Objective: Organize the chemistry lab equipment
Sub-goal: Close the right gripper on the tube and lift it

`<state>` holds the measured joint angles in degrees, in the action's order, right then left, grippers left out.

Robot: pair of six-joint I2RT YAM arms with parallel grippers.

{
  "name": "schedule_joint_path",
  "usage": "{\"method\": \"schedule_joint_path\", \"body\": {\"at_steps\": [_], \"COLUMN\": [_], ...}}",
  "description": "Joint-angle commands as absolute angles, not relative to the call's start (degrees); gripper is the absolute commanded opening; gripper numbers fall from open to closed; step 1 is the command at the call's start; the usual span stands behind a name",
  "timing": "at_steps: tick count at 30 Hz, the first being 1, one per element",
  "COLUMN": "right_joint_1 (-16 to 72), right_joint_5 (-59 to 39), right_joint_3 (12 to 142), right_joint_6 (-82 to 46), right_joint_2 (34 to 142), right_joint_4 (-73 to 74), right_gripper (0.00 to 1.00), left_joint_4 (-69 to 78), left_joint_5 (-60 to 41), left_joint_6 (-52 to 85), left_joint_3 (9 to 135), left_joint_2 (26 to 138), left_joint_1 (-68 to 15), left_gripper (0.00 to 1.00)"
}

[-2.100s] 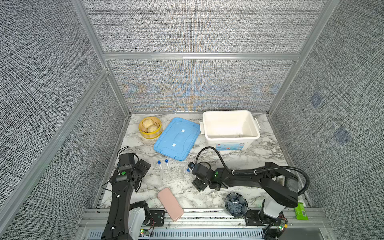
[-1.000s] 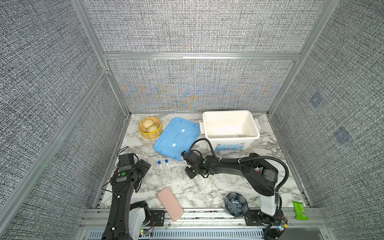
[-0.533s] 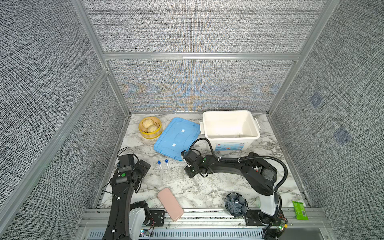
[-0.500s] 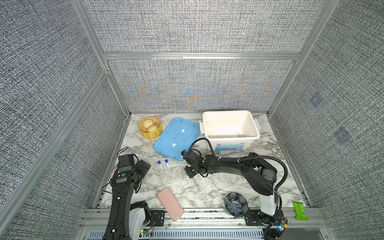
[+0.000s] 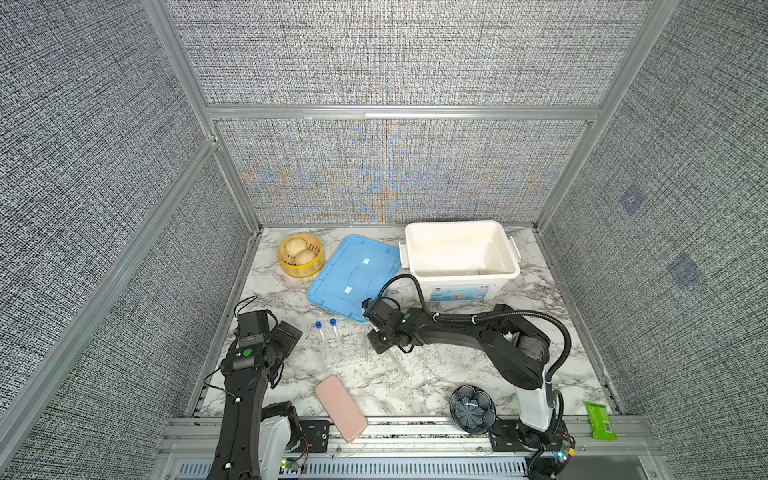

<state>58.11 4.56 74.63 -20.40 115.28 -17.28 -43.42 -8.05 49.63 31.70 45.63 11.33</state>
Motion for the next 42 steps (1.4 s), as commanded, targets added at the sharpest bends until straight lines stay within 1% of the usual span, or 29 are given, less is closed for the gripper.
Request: {"method": "schedule_joint_path", "body": {"at_steps": [1,6,9,15,22,33,39,42], "right_joint_1": [58.0,57.9,57.9,57.8,57.8,57.8,57.5,57.5], "right_joint_5": [4.0,4.5,5.4,6.0,6.0,6.1,6.6,6.1], "right_joint_3": [74.3,73.9,76.4,78.5,78.0,77.9,76.7,75.5], "right_joint_6": [-21.6,-22.2,-22.9,-23.7,-23.8,-24.0,-22.9,-22.3], "right_joint_2": [116.6,116.0,117.5,119.7,119.3,116.1,110.2,107.7], "right_joint_4": [-24.4,-24.1,-26.9,-29.3,-29.3,-29.5,-24.4,-19.7], "right_gripper": [0.2,0.19,0.19,0.22,0.21,0.2,0.2,0.19], "left_joint_4": [-43.4,-42.7,-42.3,-43.2,-43.0,-43.4,-43.1,-43.3], "left_joint_5": [-8.1,-9.4,-9.4,-9.1,-9.5,-9.3,-8.7,-8.7], "left_joint_6": [49.8,50.5,51.1,50.7,51.3,51.5,52.1,51.5], "left_joint_3": [31.7,30.6,30.1,30.7,30.0,30.0,29.9,30.8], "left_joint_2": [45.5,44.7,44.5,44.3,43.4,42.8,43.1,44.2], "left_joint_1": [11.3,11.3,11.3,11.3,11.3,11.3,11.3,11.3], "left_gripper": [0.99,0.99,0.99,0.99,0.99,0.99,0.99,0.99]}}
